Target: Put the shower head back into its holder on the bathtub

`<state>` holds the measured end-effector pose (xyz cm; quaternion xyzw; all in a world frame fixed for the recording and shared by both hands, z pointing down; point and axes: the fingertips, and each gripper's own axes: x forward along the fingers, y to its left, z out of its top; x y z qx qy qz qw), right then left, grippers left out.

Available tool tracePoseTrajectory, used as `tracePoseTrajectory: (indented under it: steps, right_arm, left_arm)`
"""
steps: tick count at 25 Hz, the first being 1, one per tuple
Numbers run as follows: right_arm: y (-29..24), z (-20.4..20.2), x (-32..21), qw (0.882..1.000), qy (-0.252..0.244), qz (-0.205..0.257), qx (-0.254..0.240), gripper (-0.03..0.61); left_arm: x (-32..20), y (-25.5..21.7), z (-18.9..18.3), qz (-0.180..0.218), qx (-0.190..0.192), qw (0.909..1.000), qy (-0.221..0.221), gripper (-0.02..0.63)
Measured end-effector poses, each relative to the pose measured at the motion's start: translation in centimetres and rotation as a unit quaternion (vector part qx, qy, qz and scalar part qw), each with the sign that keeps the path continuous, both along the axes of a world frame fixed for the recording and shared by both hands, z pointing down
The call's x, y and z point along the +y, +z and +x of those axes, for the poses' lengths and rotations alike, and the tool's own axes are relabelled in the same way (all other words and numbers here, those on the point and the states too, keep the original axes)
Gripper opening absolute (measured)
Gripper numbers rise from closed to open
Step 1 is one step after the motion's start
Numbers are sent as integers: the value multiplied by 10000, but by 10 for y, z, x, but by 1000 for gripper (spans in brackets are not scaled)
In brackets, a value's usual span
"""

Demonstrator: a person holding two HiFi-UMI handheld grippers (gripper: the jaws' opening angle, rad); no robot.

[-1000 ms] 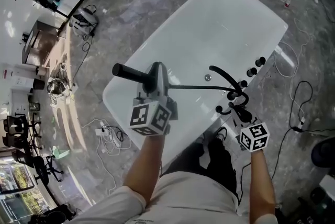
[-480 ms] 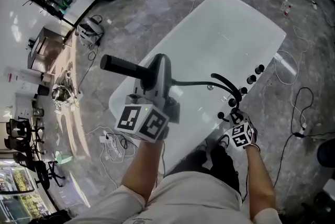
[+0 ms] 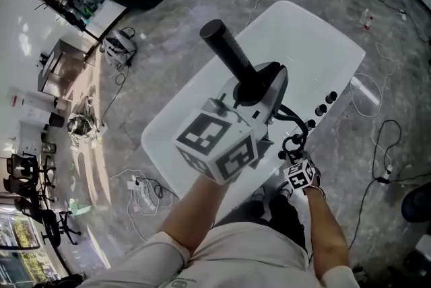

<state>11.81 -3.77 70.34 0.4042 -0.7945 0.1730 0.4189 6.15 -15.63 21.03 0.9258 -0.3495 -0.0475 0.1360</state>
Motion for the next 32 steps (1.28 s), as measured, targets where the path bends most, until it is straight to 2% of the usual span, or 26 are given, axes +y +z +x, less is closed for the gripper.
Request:
tracePoseTrajectory:
  steps: [8, 10, 12, 15, 18, 21, 23, 27, 32]
  right_arm:
    - [9, 22, 8, 9998, 111, -122, 92, 63]
    - [18, 36, 13, 9991, 272, -324, 69, 63]
    - [32, 51, 17, 9960, 639, -604, -154, 63]
    - [56, 68, 17, 9822, 1429, -983, -718, 64]
    - [79, 71, 11, 9557, 2198, -1377, -1392, 63]
    - [104, 69, -2, 9381, 2533, -1615, -1722, 64]
    - [119, 67, -16, 9310, 2627, -1667, -1909, 93]
    - [141, 55, -30, 9399, 2361, -1595, -1881, 124]
    - [160, 45, -30, 9344, 2505, -1617, -1950, 124]
  left_arm:
    - [0, 10, 7, -225, 118, 9997, 45, 40]
    - [-3, 9, 4, -276, 191, 9994, 31, 40]
    - [-3, 8, 3, -348, 298, 9989, 12, 40]
    - [3, 8, -5, -427, 484, 9979, 20, 40]
    - [9, 5, -22, -466, 658, 9967, 5, 40]
    - [11, 8, -34, -480, 767, 9959, -83, 40]
    - [10, 16, -38, -470, 773, 9957, -175, 40]
    - [8, 45, -43, -633, 731, 9948, -315, 40]
    - [3, 69, -52, -901, 829, 9914, -456, 40]
